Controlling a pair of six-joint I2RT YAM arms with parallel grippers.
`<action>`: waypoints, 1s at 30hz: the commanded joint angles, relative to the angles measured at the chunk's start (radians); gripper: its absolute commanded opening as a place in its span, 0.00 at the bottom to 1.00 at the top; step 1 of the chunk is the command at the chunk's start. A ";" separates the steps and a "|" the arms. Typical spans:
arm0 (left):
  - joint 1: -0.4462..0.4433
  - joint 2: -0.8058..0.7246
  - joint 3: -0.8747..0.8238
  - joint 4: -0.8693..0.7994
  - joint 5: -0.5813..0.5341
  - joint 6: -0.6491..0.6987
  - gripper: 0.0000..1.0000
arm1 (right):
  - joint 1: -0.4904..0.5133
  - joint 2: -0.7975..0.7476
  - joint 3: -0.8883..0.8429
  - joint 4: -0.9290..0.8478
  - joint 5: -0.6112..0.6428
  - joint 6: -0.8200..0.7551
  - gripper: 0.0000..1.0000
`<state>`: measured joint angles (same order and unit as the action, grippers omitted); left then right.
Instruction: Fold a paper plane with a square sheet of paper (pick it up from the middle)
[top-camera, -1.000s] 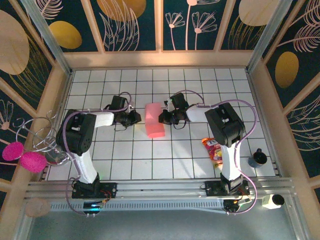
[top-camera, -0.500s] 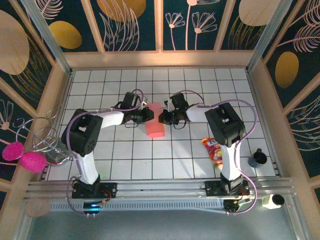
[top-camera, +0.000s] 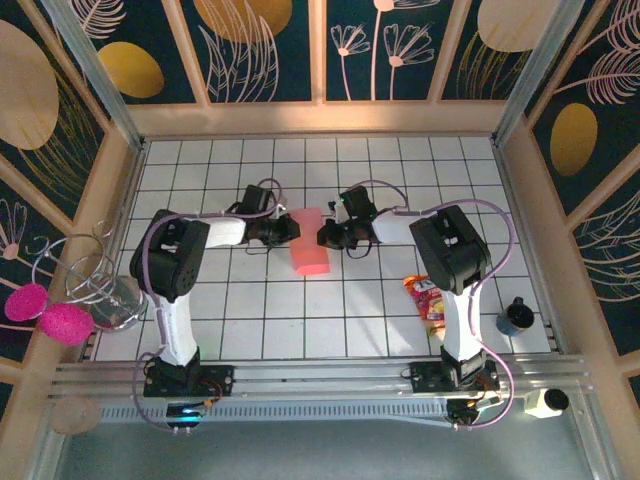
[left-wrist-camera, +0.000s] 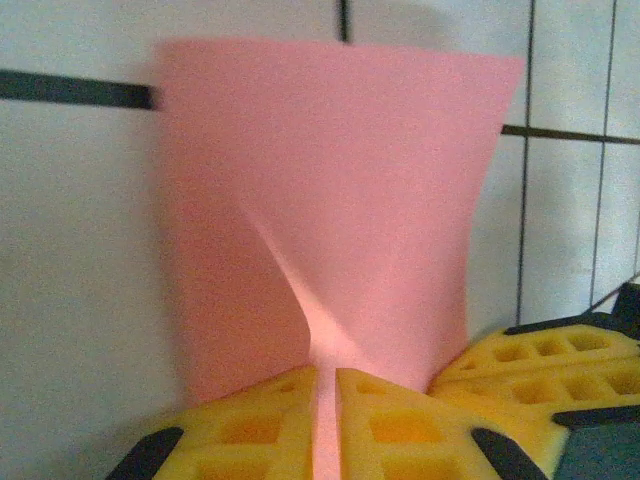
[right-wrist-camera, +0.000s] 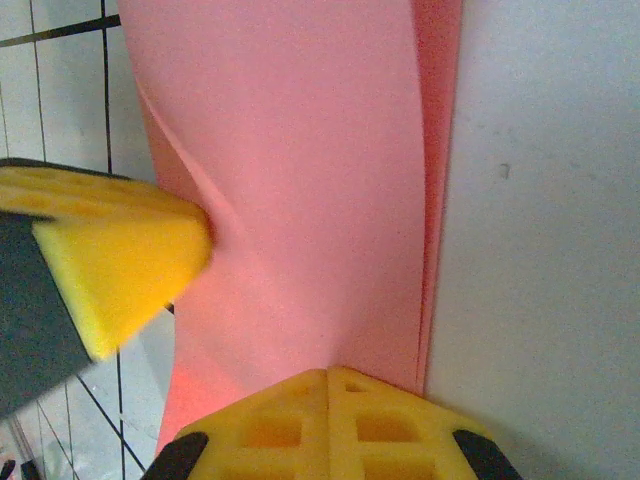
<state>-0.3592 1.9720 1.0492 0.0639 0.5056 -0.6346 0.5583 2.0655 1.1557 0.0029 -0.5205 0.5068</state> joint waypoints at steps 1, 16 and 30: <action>0.083 -0.021 -0.039 -0.100 -0.100 0.056 0.14 | -0.005 0.185 -0.119 -0.336 0.309 -0.012 0.00; -0.062 -0.064 0.045 0.033 0.045 -0.058 0.16 | -0.005 0.188 -0.123 -0.319 0.288 -0.004 0.00; -0.063 0.100 0.178 -0.090 -0.036 0.028 0.15 | -0.005 0.199 -0.118 -0.334 0.302 -0.012 0.00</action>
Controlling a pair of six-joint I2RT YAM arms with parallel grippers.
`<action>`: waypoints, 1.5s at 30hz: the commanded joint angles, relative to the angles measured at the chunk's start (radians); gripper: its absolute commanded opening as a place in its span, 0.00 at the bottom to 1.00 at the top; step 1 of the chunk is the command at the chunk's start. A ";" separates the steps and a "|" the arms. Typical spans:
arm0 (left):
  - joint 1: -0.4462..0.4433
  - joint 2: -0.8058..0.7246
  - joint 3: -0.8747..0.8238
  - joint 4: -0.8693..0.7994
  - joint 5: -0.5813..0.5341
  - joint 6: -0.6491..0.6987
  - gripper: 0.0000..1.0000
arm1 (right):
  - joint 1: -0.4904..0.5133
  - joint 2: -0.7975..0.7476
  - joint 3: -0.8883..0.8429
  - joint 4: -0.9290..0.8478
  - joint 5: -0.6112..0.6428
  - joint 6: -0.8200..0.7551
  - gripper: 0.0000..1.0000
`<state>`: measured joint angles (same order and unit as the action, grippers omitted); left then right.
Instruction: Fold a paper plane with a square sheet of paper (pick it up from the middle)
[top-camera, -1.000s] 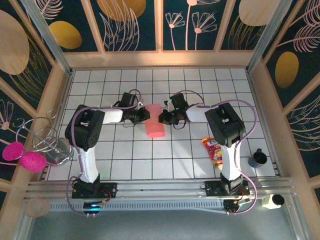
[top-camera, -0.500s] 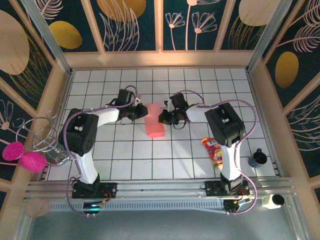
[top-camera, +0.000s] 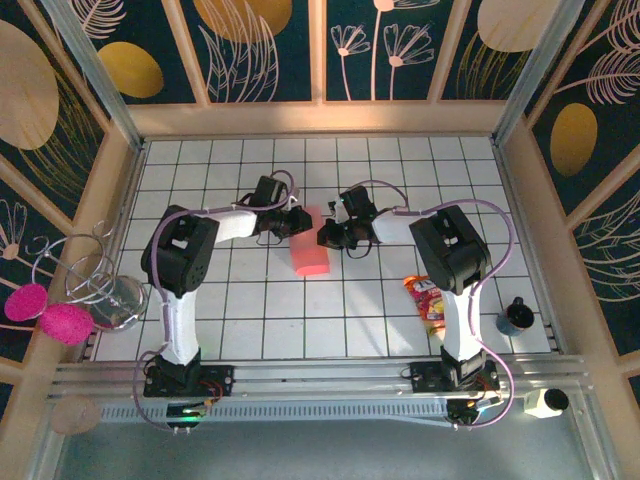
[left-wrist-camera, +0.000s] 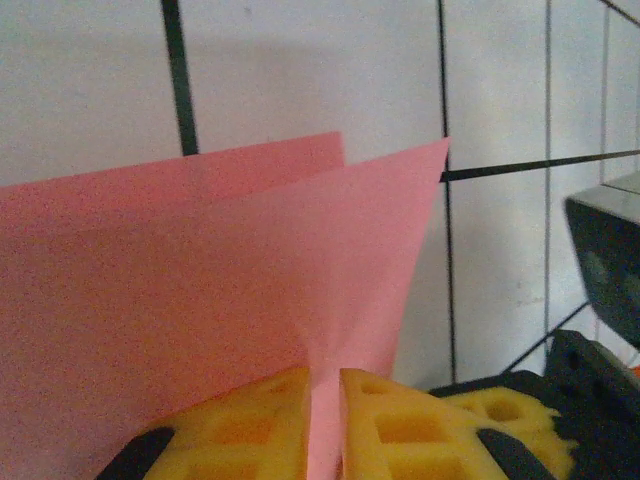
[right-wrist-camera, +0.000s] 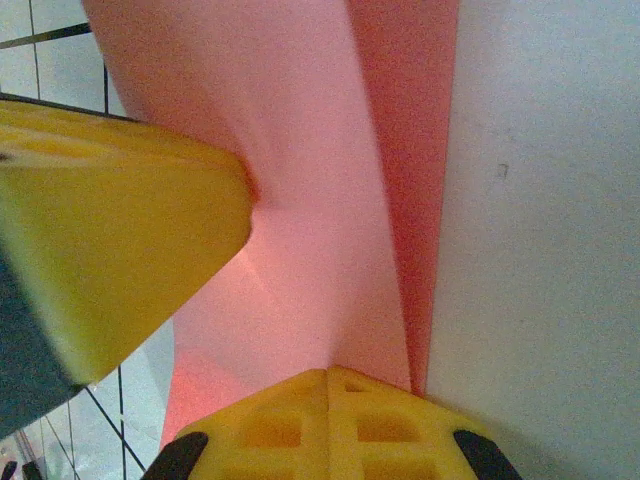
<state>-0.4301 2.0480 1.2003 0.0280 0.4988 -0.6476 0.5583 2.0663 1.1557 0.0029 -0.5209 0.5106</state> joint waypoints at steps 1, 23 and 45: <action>0.010 0.030 0.028 -0.056 -0.031 0.043 0.15 | -0.006 0.198 -0.118 -0.336 0.304 -0.016 0.00; 0.198 -0.019 -0.002 -0.030 -0.010 0.109 0.15 | -0.006 0.222 -0.140 -0.348 0.338 -0.037 0.00; 0.127 0.084 0.056 -0.018 -0.039 0.078 0.15 | -0.005 0.229 -0.149 -0.350 0.339 -0.035 0.00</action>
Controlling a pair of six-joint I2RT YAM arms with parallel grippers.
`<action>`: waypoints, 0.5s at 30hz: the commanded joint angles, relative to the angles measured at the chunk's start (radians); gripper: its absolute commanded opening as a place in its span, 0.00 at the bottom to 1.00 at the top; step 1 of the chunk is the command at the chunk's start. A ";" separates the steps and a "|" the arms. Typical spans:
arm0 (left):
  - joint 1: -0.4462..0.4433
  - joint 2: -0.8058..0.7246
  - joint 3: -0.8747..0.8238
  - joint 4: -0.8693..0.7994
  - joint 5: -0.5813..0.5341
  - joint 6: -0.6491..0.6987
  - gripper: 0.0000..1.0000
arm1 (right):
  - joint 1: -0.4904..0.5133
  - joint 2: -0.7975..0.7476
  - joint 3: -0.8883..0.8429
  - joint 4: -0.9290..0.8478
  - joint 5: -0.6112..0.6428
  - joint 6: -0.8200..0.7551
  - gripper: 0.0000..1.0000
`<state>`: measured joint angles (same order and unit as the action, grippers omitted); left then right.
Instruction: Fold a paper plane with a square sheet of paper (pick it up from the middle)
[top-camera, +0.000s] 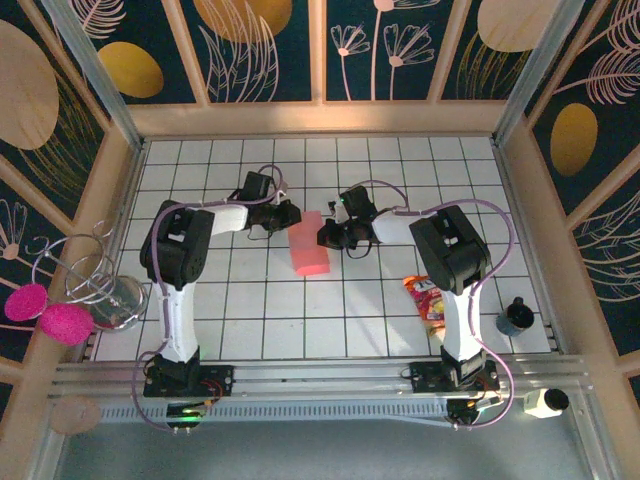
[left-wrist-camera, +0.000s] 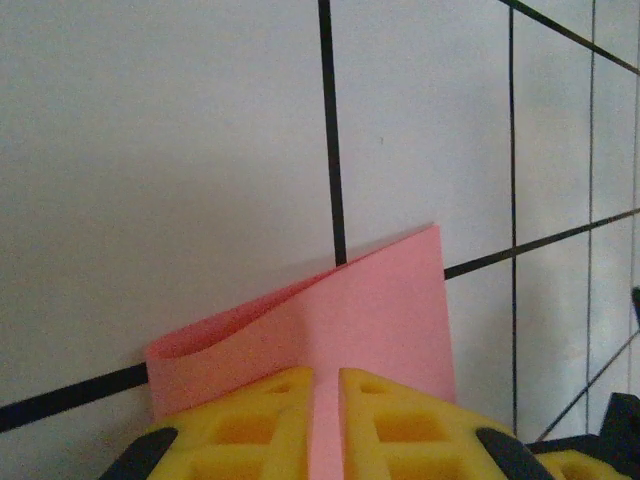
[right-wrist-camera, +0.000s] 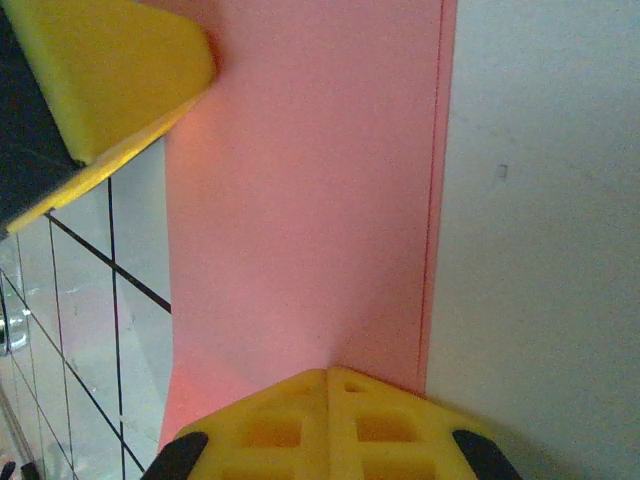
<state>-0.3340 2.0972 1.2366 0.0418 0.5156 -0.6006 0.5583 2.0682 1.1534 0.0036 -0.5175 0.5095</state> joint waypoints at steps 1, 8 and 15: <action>0.046 0.043 0.018 -0.029 -0.058 0.032 0.15 | -0.006 0.227 -0.149 -0.351 0.341 -0.033 0.00; 0.112 0.061 0.073 -0.087 -0.105 0.061 0.15 | -0.005 0.225 -0.149 -0.353 0.349 -0.032 0.00; 0.105 -0.044 0.095 -0.137 -0.092 0.064 0.15 | -0.005 0.221 -0.141 -0.355 0.347 -0.032 0.00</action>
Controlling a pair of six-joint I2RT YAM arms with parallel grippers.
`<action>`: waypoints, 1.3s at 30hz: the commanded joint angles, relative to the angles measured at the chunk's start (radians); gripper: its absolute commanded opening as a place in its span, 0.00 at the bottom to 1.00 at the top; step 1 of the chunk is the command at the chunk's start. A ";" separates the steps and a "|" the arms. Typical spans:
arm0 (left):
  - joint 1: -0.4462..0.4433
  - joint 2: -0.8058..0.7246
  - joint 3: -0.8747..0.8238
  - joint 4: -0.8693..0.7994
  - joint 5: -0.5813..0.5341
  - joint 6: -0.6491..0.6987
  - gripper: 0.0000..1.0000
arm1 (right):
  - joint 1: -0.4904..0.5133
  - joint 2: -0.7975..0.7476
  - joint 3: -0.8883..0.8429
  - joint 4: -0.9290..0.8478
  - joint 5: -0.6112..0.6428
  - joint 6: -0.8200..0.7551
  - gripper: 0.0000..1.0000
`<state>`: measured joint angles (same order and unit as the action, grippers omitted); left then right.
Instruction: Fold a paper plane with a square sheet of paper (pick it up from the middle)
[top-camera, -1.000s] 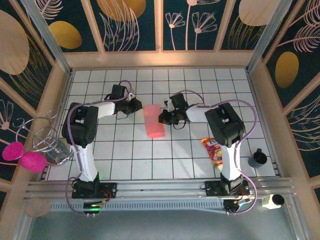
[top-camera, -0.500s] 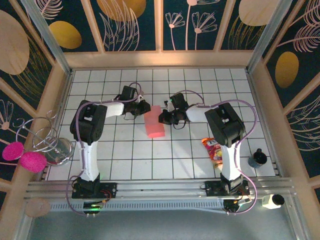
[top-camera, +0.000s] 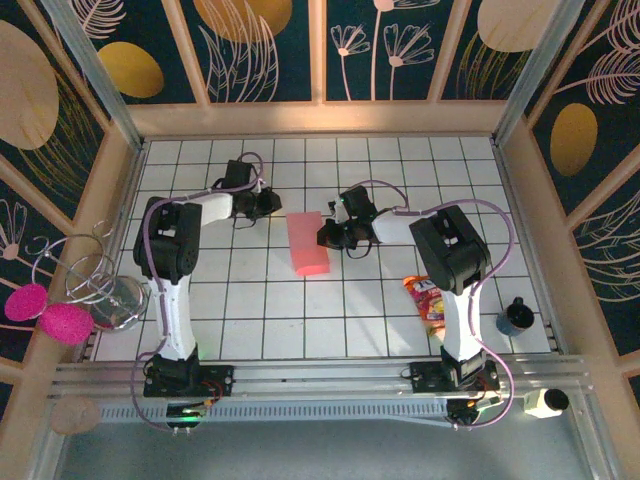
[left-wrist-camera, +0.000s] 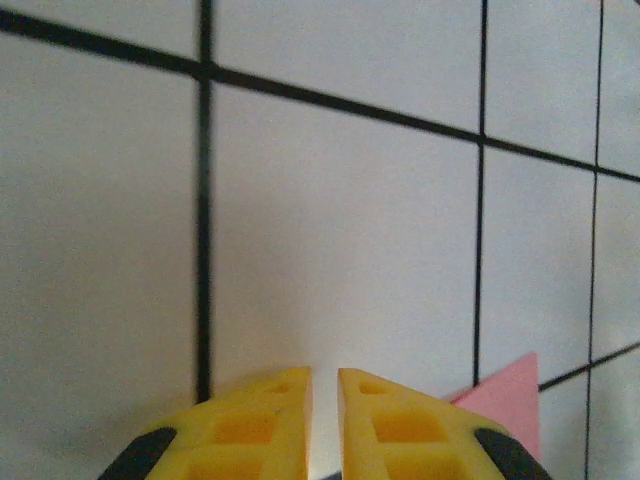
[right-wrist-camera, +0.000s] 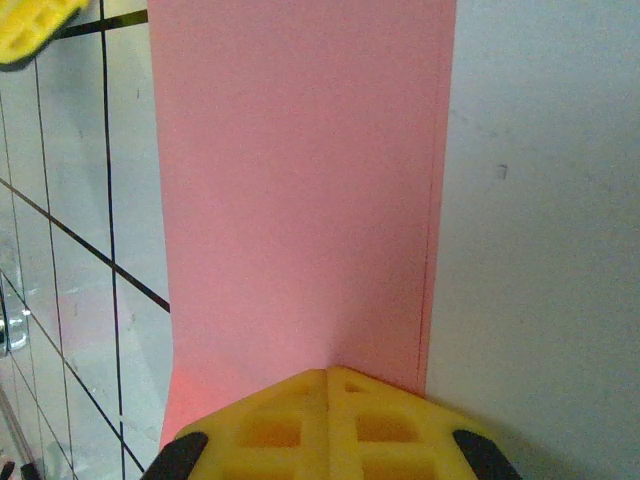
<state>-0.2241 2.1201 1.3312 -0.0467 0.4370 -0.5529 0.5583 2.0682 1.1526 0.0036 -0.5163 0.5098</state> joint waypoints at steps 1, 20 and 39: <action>-0.014 -0.097 -0.021 -0.045 -0.004 0.010 0.15 | -0.005 0.219 -0.140 -0.355 0.342 -0.033 0.00; -0.235 -0.317 -0.488 0.151 0.121 -0.233 0.15 | -0.005 0.230 -0.143 -0.343 0.326 -0.032 0.00; -0.236 -0.251 -0.325 0.062 0.091 -0.170 0.15 | -0.005 0.224 -0.165 -0.323 0.326 -0.025 0.00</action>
<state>-0.4629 1.8317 0.9810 0.0330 0.5186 -0.7372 0.5583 2.0682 1.1423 0.0185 -0.5209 0.5102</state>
